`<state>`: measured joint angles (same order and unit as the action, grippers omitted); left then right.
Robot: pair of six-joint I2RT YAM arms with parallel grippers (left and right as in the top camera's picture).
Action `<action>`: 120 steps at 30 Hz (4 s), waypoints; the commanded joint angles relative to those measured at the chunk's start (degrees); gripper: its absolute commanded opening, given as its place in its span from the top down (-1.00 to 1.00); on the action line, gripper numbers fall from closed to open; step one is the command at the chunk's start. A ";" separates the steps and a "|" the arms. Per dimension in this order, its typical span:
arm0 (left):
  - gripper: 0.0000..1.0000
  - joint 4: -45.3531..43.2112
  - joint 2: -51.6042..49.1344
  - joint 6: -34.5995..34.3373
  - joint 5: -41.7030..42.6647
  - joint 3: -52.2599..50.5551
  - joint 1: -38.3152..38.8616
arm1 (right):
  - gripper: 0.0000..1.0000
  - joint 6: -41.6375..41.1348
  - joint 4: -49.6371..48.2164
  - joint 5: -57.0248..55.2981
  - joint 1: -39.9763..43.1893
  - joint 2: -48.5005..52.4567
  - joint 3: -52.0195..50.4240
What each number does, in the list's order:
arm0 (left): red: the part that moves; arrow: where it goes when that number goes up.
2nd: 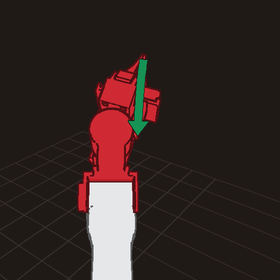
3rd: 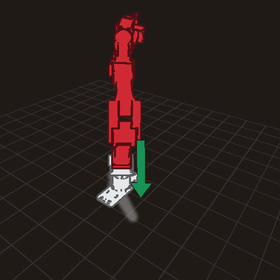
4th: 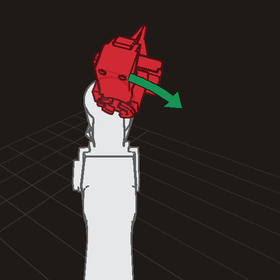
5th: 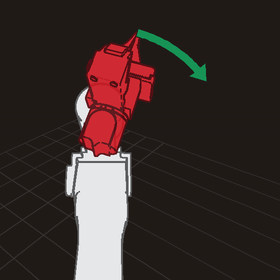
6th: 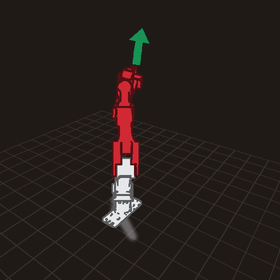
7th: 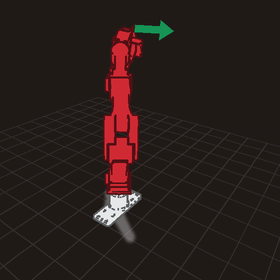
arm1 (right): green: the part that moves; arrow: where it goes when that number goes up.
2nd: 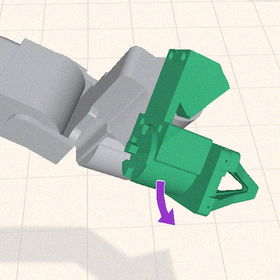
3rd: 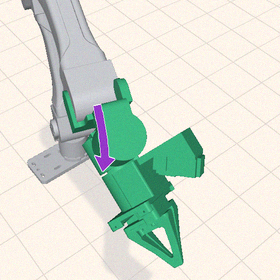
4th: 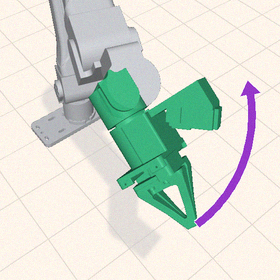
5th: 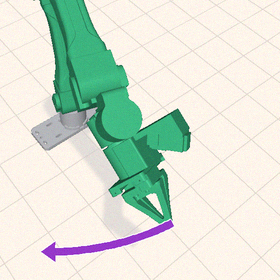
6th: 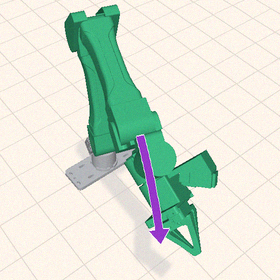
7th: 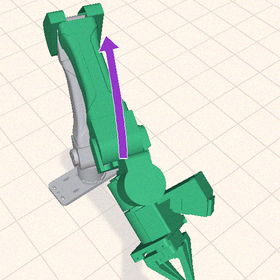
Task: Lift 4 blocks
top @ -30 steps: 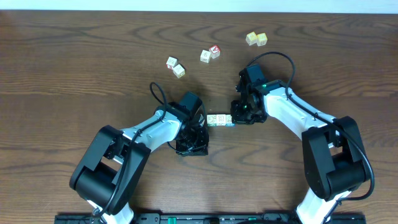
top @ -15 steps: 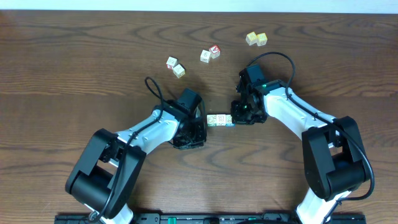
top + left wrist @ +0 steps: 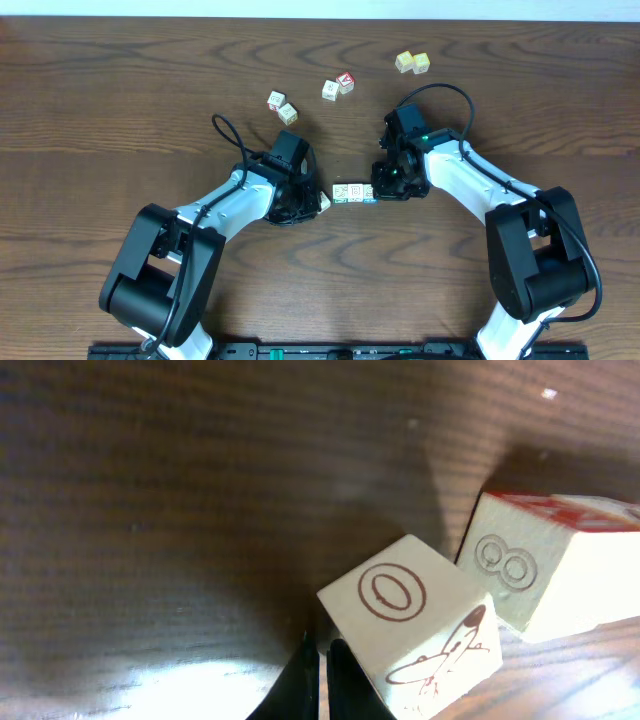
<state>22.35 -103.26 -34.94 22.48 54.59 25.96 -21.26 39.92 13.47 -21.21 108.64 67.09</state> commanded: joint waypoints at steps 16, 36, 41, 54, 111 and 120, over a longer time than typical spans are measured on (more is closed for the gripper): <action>0.86 -3.23 -1.97 -3.74 -5.77 -1.11 -0.57 | 0.92 0.74 0.37 -0.13 -0.22 -0.28 -0.13; 0.85 10.80 5.29 -2.08 -1.16 1.38 0.52 | 0.93 0.72 1.09 -1.64 -0.22 -0.28 -0.13; 0.86 7.04 3.58 -7.08 -10.14 0.87 5.03 | 0.92 0.74 1.25 -1.62 -0.22 -0.28 -0.13; 0.85 1.31 0.74 -9.16 -14.34 0.87 4.98 | 0.95 0.72 1.53 -1.60 -0.22 -0.28 -0.13; 0.86 -4.31 0.81 -14.25 -14.88 -2.03 12.96 | 0.97 0.72 2.12 -1.60 -0.22 -0.28 -0.13; 0.86 -4.33 0.81 -14.29 -18.71 -2.03 12.96 | 0.96 0.72 2.05 -1.62 -0.22 -0.28 -0.13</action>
<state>17.72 -101.19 -48.49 7.51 53.04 39.03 -21.23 42.13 12.01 -21.21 108.64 67.09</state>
